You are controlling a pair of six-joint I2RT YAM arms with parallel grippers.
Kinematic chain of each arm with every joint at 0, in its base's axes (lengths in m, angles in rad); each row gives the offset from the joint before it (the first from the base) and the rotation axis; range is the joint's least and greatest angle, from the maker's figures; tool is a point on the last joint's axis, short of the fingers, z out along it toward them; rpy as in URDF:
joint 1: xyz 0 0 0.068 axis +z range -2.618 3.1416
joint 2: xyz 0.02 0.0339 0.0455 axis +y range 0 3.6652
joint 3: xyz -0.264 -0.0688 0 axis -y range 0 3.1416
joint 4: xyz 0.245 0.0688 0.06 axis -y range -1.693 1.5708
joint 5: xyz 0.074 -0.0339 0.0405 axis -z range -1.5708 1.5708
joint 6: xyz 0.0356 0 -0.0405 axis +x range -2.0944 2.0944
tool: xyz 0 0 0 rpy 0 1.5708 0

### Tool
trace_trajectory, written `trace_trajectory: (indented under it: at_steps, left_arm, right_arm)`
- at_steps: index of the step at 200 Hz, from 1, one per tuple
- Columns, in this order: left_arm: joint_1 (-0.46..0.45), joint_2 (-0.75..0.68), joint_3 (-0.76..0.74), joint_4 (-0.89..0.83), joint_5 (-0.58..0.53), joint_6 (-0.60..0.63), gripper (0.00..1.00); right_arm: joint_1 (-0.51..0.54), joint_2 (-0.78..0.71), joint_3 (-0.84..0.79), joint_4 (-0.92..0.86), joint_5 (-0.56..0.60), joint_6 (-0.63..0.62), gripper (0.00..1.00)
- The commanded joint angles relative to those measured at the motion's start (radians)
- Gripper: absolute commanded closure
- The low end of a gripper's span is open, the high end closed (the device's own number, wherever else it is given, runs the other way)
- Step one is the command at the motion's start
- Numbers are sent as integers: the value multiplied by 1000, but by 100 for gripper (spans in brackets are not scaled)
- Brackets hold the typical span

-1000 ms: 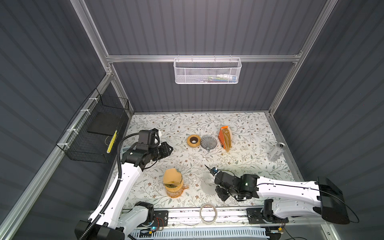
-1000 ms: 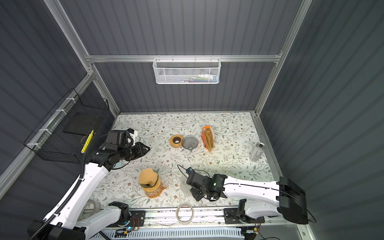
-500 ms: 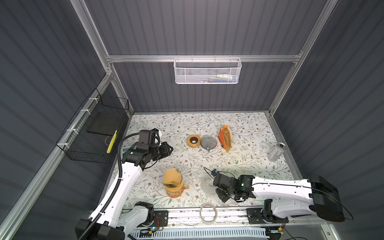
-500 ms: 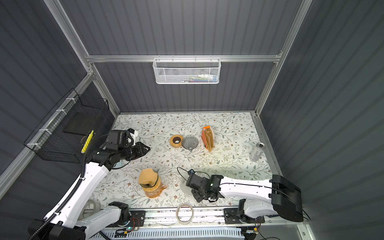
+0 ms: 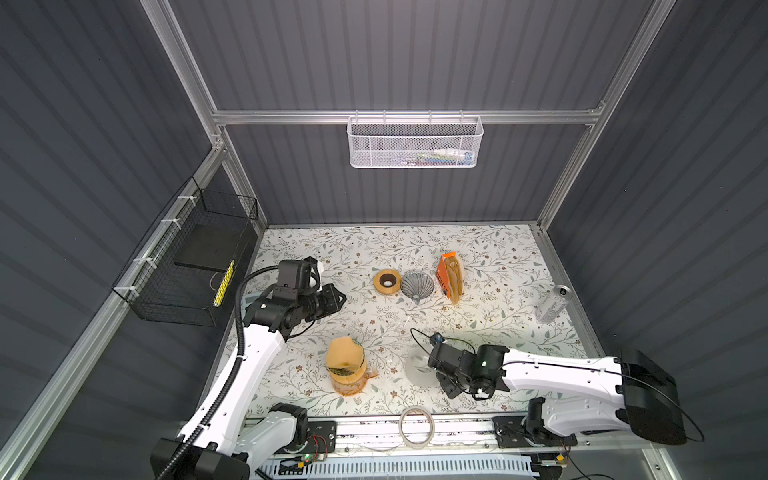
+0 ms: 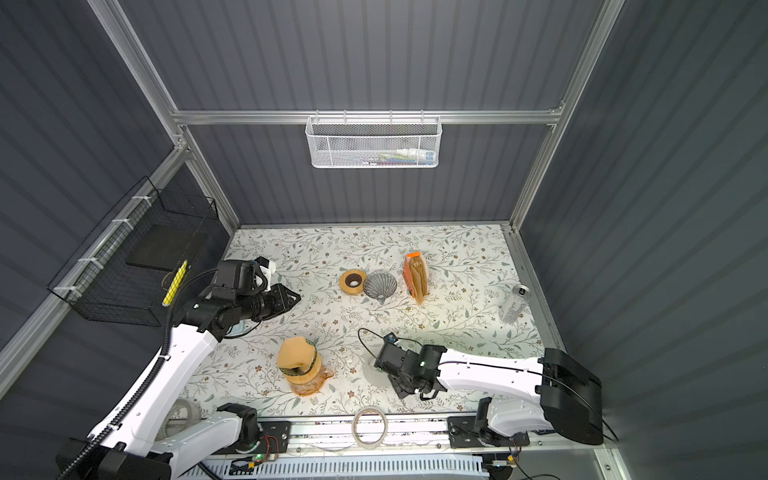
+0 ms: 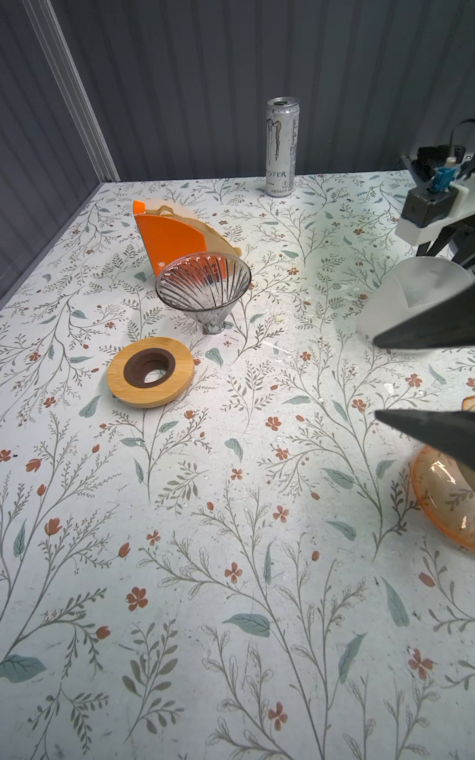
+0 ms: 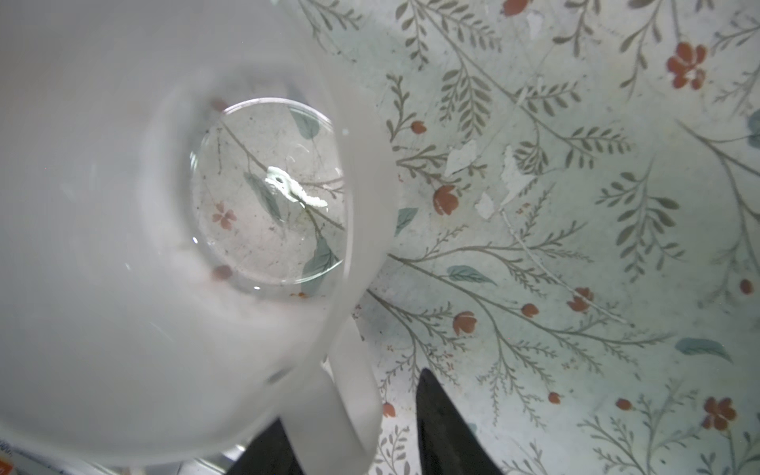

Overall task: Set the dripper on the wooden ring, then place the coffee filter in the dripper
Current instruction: 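Carry the frosted pitcher nearer the robot and set it down with the right gripper, then release the pitcher with the right gripper while the left gripper reaches for the wooden ring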

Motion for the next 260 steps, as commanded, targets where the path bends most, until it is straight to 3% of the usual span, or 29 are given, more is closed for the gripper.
trace_trajectory:
  at_steps: [1,115,166,202,235,260]
  left_arm:
    - [8,2,-13,-12,-6,2,73]
    - [8,14,-22,3,-5,5,73]
    - [8,71,18,7,-10,16,66]
    - [7,191,105,10,5,54,61]
    - [6,343,253,-14,-12,117,54]
    - [-2,499,418,-53,3,154,52]
  right_arm:
    - [-20,-6,23,-28,30,9,57]
    - [-62,-3,39,-57,50,-29,55]
    - [-63,-120,115,-157,47,-28,53]
    - [-103,-217,178,-166,63,-45,50]
    - [-264,-199,258,-125,-45,-109,49]
    - [-317,-170,313,-109,-64,-149,50]
